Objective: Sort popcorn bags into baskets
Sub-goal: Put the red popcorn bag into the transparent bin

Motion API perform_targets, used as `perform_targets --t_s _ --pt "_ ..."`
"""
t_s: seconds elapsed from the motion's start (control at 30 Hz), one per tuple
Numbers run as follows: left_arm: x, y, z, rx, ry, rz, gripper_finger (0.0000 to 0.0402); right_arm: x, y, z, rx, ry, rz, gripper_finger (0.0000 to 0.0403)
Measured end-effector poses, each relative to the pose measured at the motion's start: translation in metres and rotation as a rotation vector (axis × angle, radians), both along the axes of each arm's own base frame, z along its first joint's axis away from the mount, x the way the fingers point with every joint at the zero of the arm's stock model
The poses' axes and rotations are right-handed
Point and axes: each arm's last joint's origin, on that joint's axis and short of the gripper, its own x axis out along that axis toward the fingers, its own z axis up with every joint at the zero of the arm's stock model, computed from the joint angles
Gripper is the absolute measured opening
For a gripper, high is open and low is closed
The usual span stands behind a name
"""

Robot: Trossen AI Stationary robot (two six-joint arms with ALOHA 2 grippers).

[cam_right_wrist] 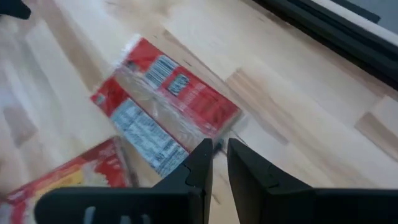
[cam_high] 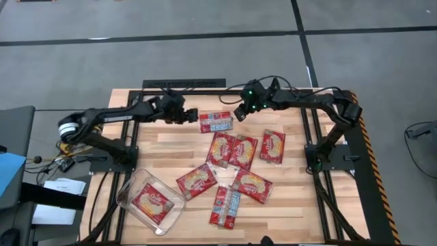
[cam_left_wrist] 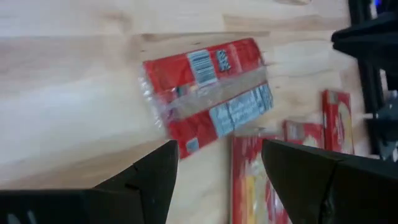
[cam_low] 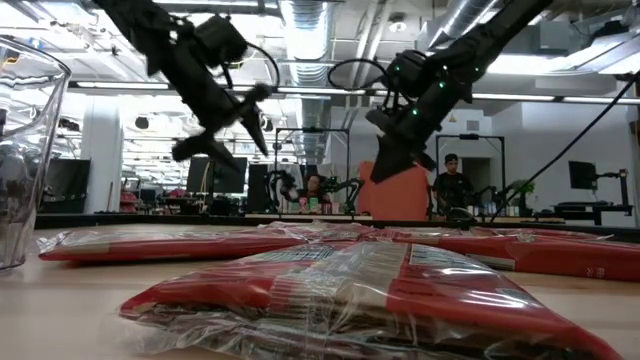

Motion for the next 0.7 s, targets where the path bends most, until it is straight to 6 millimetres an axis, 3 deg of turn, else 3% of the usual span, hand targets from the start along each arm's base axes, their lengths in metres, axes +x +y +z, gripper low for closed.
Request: perform_targets --t_s 0.27,0.43,0.7 --pt "0.028 0.008 -0.05 -0.055 0.059 0.063 0.022 -0.004 0.002 -0.011 -0.015 0.012 -0.05 0.0076" --pt "0.036 0.008 -0.069 -0.083 0.076 0.096 0.022 -0.001 0.004 -0.013 -0.051 0.027 -0.074 0.0076" --pt "0.048 0.008 -0.085 -0.115 0.018 0.103 0.022 0.018 0.009 -0.052 -0.006 0.07 -0.066 0.0076"
